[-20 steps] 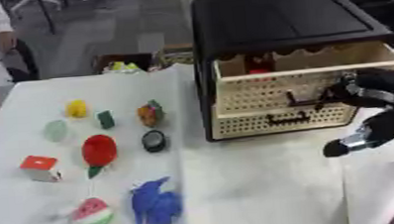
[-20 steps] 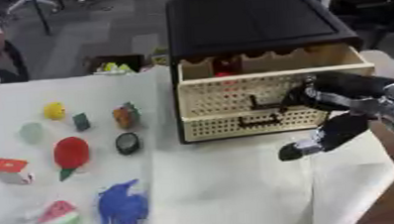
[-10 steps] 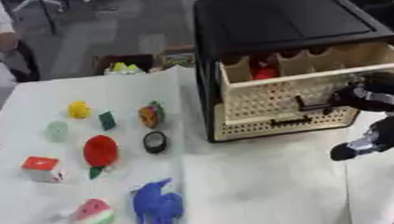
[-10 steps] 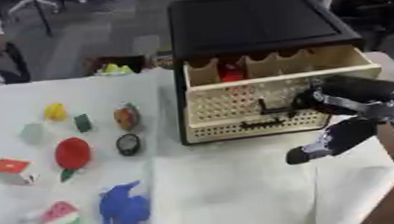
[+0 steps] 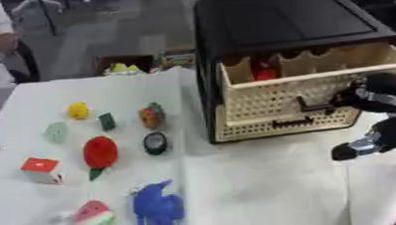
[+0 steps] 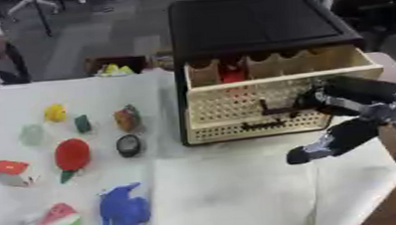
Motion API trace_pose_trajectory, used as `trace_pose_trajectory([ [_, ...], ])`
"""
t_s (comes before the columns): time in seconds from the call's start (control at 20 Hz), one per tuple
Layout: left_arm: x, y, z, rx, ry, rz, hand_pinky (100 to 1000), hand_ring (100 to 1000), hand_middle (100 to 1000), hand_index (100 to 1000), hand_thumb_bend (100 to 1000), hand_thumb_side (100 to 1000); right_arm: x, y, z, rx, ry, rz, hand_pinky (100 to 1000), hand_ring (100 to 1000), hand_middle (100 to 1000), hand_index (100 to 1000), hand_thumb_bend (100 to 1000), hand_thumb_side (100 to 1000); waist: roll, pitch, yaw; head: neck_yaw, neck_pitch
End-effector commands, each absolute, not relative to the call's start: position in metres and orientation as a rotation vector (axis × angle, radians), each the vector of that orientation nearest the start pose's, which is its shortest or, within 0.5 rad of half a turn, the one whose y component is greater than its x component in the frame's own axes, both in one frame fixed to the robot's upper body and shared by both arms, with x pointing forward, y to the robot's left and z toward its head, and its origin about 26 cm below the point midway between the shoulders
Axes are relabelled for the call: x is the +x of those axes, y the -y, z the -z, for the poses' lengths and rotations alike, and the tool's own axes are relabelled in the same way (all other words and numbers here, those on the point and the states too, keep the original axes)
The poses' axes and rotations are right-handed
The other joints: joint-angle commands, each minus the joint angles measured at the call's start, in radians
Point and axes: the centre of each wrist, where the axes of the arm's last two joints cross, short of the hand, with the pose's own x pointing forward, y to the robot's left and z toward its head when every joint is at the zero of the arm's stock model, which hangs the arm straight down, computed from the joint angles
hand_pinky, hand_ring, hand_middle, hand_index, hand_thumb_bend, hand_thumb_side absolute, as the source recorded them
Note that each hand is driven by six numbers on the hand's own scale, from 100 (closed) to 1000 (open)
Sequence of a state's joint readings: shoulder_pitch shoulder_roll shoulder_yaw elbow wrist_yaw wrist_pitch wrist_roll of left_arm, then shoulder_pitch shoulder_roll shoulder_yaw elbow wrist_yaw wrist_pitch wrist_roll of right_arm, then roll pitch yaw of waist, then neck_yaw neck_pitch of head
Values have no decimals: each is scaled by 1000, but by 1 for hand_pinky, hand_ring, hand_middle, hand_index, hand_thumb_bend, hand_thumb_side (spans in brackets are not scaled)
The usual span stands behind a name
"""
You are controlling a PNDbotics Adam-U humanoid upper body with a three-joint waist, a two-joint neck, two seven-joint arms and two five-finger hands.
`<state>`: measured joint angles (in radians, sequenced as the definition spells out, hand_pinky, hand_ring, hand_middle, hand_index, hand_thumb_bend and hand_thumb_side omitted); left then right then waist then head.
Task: Pick up objects from table and place into drawer.
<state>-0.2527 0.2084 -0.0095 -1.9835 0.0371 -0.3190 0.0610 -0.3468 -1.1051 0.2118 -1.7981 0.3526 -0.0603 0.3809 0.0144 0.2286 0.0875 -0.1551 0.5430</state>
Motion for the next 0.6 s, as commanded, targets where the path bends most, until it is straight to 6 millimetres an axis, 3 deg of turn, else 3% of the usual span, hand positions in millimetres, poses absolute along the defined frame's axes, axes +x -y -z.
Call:
trace_pose_trajectory([
  [0.05, 296, -245, -182, 19, 2568, 203, 512, 633, 627, 698, 100, 1000, 307, 353, -264, -842, 1437, -1680, 100, 100, 100, 729, 804, 904, -5, -13, -1, -2, -11],
  [0.6, 296, -246, -182, 22, 2563, 207, 512, 634, 627, 697, 100, 1000, 305, 349, -267, -809, 1452, -1666, 100, 100, 100, 729, 799, 901, -9, -14, -4, -1, -13],
])
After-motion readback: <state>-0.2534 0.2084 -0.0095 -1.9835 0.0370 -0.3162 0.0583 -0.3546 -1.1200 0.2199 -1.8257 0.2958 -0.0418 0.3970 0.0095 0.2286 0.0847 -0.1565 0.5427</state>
